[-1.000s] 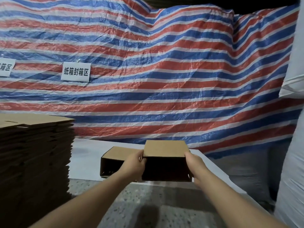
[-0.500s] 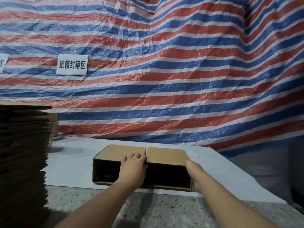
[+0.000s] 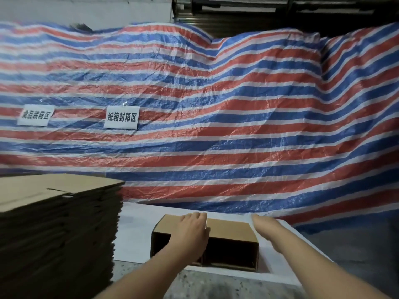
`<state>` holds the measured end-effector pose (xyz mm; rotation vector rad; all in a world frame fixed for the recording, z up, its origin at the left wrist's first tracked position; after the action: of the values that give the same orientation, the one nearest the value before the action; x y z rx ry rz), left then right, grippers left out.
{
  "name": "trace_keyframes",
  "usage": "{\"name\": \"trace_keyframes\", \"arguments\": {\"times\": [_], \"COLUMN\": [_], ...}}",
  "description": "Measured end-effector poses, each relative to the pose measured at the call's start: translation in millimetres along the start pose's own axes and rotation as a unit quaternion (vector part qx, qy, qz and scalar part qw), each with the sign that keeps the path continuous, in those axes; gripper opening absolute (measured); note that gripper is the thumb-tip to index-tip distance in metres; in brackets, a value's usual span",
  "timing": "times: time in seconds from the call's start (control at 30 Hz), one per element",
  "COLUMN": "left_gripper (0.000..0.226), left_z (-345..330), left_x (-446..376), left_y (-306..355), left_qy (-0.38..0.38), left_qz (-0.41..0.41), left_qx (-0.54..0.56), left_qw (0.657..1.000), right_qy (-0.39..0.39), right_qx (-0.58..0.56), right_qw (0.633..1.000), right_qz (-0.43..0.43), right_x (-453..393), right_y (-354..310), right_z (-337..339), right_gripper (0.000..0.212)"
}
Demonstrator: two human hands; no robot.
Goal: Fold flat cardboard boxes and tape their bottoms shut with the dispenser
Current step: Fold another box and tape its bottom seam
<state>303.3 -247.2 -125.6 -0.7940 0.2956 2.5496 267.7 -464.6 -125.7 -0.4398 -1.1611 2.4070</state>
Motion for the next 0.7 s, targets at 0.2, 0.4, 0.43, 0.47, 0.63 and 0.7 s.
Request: {"name": "trace_keyframes", "arguments": {"times": [0.2, 0.4, 0.43, 0.47, 0.63, 0.7], "left_gripper": [0.025, 0.024, 0.024, 0.023, 0.036, 0.051], "left_z": [155, 247, 252, 256, 277, 276], "left_x": [46, 89, 95, 102, 134, 149], "left_y": [20, -16, -29, -43, -109, -136], "left_qy": [0.083, 0.028, 0.004, -0.014, -0.027, -0.057], "left_qz": [-0.03, 0.021, 0.042, 0.062, 0.179, 0.242], "left_qx": [-0.027, -0.091, -0.104, -0.126, -0.175, -0.172], "left_qw": [0.996, 0.995, 0.994, 0.99, 0.968, 0.953], "right_qy": [-0.044, -0.03, -0.026, -0.022, -0.036, -0.047], "right_qx": [0.032, 0.059, 0.058, 0.051, 0.065, 0.082], "right_qw": [0.992, 0.982, 0.979, 0.978, 0.974, 0.971], "right_qz": [0.11, 0.179, 0.193, 0.202, 0.216, 0.221], "right_x": [109, 196, 205, 212, 244, 253], "right_y": [-86, -137, -142, -146, -157, -160], "right_z": [36, 70, 74, 77, 81, 79], "right_gripper": [0.05, 0.033, 0.025, 0.026, 0.032, 0.033]}}
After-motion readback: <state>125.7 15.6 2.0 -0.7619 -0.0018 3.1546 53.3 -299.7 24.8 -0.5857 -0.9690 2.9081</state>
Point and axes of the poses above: each hand's wrist, its own x-axis away from the middle knuckle, its own z-axis out of the back of the hand, y = z × x, the point moved 9 cm from there along -x, towards the middle knuckle, and after that the axes turned 4 degrees about z, right-handed, at the moved point
